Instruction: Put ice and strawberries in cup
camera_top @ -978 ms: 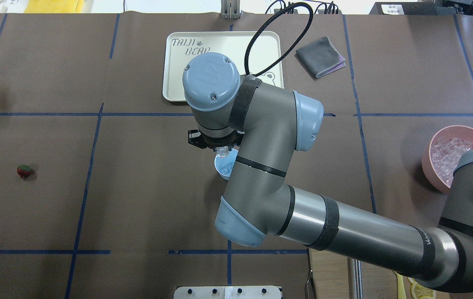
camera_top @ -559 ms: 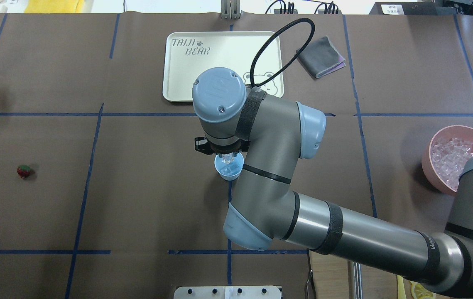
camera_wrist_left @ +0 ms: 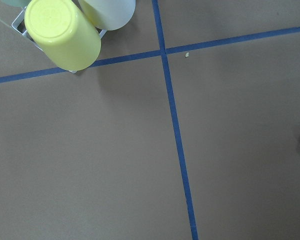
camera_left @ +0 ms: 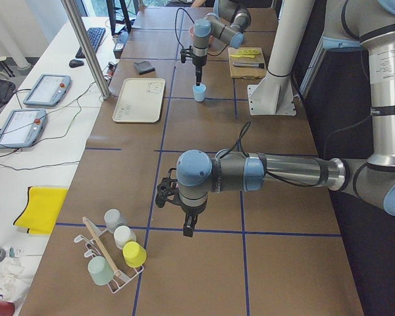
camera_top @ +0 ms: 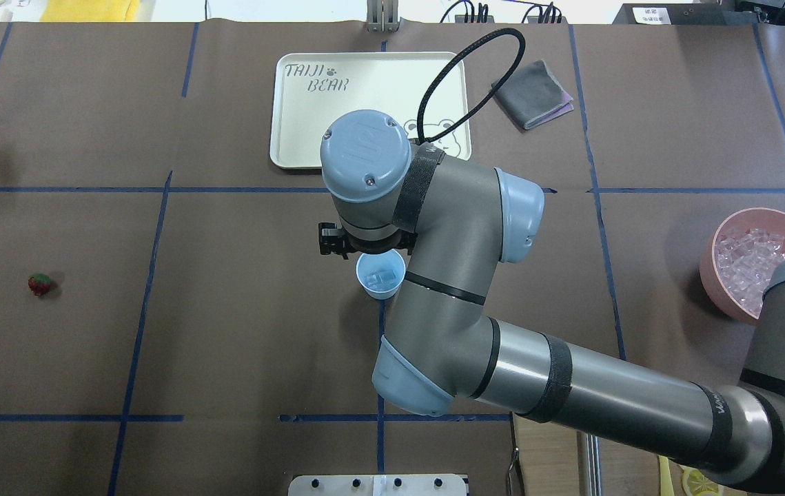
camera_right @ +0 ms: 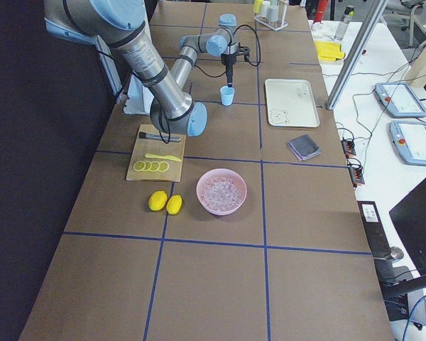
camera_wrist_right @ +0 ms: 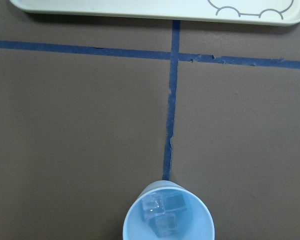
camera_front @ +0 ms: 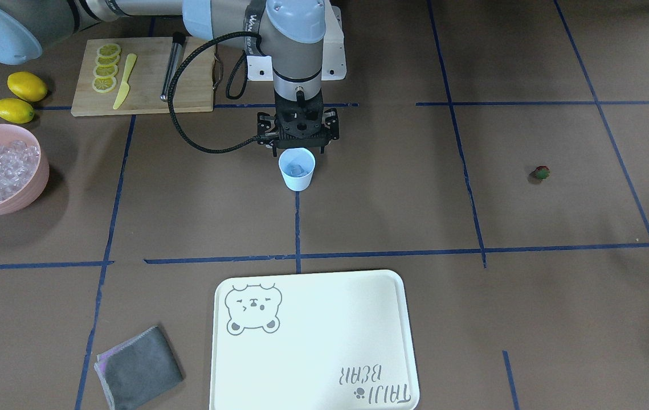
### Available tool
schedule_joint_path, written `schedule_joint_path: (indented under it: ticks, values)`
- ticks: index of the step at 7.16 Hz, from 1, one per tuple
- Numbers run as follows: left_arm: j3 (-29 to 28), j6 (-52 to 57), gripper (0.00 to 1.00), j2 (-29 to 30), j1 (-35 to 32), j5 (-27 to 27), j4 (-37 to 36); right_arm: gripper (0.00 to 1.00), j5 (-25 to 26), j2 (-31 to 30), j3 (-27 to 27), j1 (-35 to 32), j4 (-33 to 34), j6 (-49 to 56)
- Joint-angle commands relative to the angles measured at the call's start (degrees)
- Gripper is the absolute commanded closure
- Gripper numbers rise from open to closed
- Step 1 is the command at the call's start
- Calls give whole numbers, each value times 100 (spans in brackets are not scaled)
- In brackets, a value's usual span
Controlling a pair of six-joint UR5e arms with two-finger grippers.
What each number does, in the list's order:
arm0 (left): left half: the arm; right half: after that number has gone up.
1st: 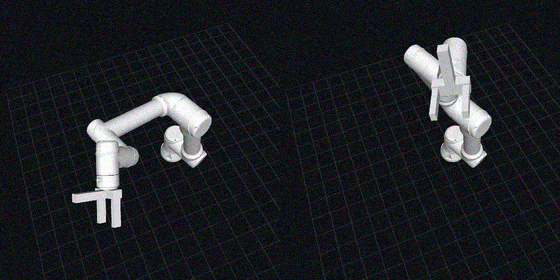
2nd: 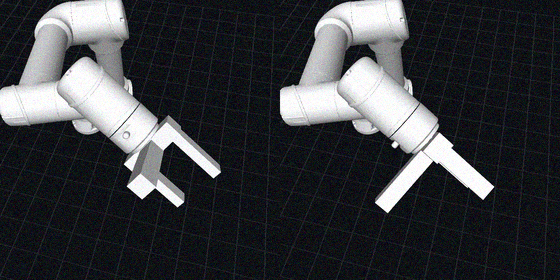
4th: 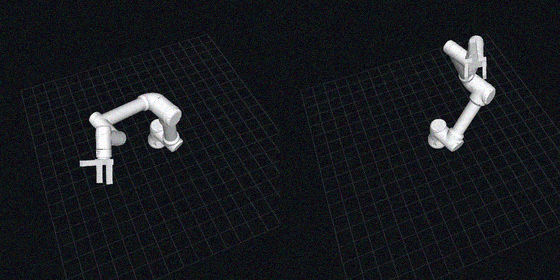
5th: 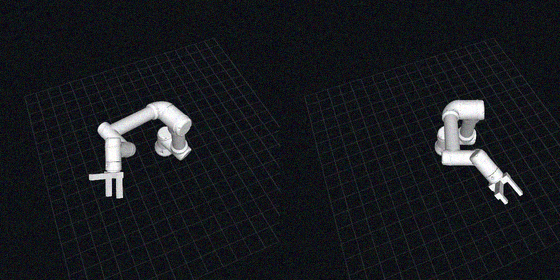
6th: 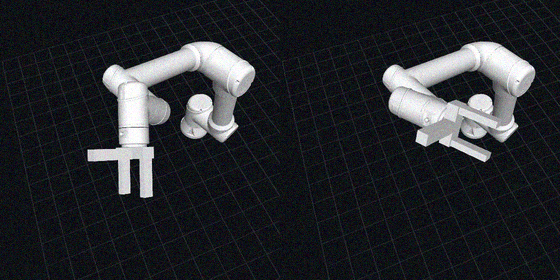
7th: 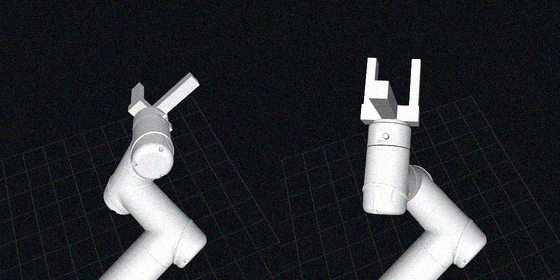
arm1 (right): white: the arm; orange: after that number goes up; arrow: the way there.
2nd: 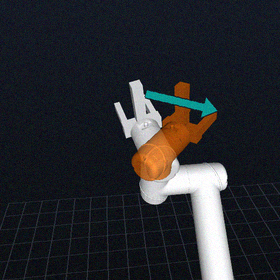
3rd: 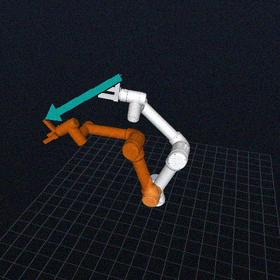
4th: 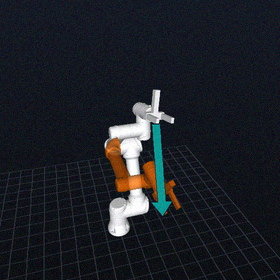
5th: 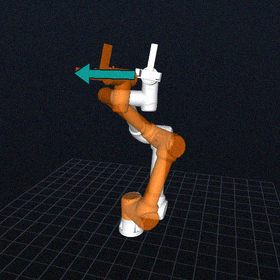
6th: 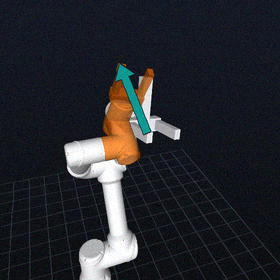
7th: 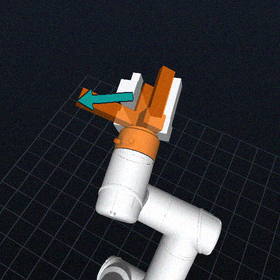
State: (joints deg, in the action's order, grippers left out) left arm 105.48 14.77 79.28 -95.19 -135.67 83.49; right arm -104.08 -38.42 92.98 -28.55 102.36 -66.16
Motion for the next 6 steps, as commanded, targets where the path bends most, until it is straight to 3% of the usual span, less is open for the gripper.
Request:
schedule_joint_path:
  ticks: [1,4,6]
  values:
    - [17,0,0,0,0,-38,-8,1,-312,-103,124,-648,38,338]
    - [140,0,0,-9,0,-3,-43,1,-1444,-1032,685,-2123,38,2117]
    - [158,-9,0,26,9,-38,1,1,-2167,-1578,757,-3100,47,3376]
